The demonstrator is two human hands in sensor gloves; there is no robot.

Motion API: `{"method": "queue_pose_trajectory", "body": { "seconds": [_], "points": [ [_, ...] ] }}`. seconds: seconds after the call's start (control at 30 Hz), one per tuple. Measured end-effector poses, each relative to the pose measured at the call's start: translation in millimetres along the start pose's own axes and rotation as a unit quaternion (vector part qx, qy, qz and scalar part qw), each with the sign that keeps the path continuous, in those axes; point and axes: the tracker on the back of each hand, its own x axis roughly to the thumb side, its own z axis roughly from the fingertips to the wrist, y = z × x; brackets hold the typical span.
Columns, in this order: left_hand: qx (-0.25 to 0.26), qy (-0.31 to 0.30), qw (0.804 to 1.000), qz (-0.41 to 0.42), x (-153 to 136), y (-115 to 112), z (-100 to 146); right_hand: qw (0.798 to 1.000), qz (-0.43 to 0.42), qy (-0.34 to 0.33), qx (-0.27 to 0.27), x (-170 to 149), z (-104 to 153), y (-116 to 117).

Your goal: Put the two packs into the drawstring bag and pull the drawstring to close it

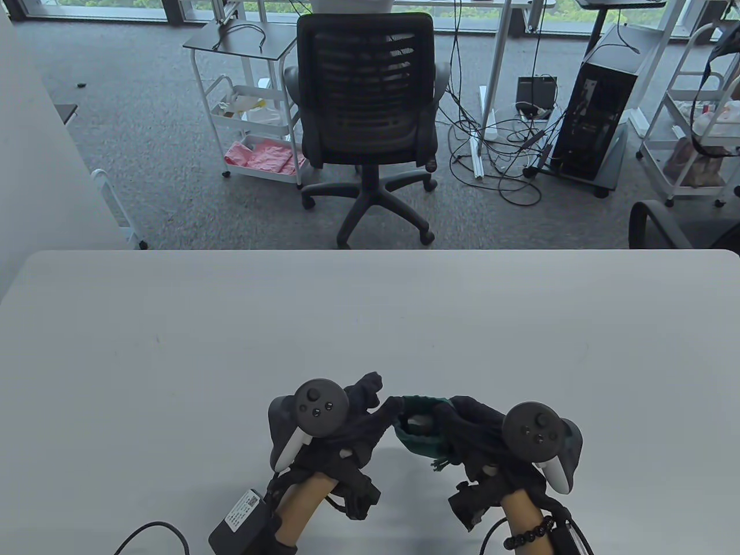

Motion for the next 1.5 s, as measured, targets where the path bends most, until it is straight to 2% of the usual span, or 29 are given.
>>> {"method": "queue_pose_trajectory", "body": {
  "seconds": [0.07, 0.17, 0.33, 0.4, 0.67, 0.93, 1.07, 1.2, 1.37, 1.5],
  "points": [
    [-0.023, 0.005, 1.000, 0.010, 0.6, -1.8, -2.6, 1.000, 0.004, -0.013, 0.015, 1.1, -0.4, 2.1],
    [-0.064, 0.002, 0.998, -0.017, 1.5, -7.0, -7.7, 1.000, 0.009, -0.023, 0.019, 2.0, -0.7, 3.4],
    [-0.024, -0.009, 1.000, -0.011, -0.2, 1.6, -6.8, 0.998, 0.061, -0.017, 0.029, -3.1, -2.5, 5.6],
    [-0.011, -0.006, 1.000, 0.023, -4.1, 8.0, -2.7, 0.997, 0.063, -0.021, 0.045, -5.6, -3.3, 7.6],
    [-0.013, 0.050, 0.990, 0.132, -34.9, 17.2, -10.1, 0.999, 0.028, -0.016, 0.027, -11.0, -2.8, -2.4],
    [-0.021, 0.066, 0.972, 0.224, -43.6, 20.4, -8.7, 0.993, 0.002, -0.041, 0.113, -15.5, -5.1, 2.7],
    [-0.023, 0.068, 0.971, 0.230, -44.2, 20.1, -9.1, 0.989, -0.004, -0.060, 0.133, -12.7, -5.6, 7.4],
    [-0.027, 0.069, 0.969, 0.235, -44.6, 19.6, -11.0, 0.990, 0.012, -0.058, 0.130, -10.4, -6.1, 14.8],
    [-0.018, 0.078, 0.972, 0.222, -50.4, 22.0, -12.0, 0.993, -0.010, -0.062, 0.096, -10.2, -5.2, 4.9],
    [-0.025, 0.080, 0.972, 0.220, -55.0, 25.0, -12.7, 0.991, -0.038, -0.061, 0.115, -13.7, -6.3, 0.5]
  ]
}}
